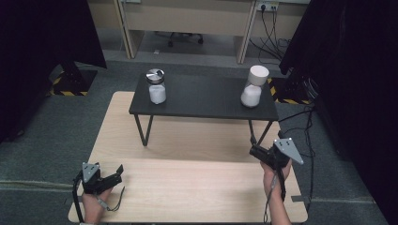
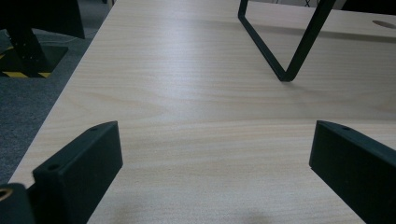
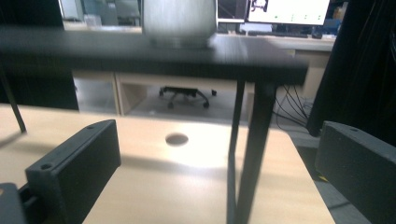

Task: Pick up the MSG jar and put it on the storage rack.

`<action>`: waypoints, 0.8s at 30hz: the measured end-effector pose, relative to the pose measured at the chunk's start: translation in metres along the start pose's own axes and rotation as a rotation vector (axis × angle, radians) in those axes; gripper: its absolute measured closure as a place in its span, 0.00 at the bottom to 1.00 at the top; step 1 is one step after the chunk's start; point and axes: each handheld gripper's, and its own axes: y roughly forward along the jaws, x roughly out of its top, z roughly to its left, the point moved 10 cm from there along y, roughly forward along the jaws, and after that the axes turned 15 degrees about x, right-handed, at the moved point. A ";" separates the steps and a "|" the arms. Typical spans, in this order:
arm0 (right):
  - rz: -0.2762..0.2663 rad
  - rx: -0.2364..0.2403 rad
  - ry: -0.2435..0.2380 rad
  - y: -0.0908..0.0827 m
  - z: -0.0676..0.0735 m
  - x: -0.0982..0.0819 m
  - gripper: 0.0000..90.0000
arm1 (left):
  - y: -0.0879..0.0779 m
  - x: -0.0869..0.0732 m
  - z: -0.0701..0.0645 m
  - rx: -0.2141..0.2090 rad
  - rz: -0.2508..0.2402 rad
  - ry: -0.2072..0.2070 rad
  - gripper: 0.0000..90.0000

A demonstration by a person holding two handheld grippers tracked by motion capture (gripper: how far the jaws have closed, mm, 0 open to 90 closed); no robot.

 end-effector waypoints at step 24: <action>0.087 -0.062 0.084 -0.053 0.002 -0.102 0.00 | 0.000 0.000 -0.002 0.005 0.007 0.016 0.02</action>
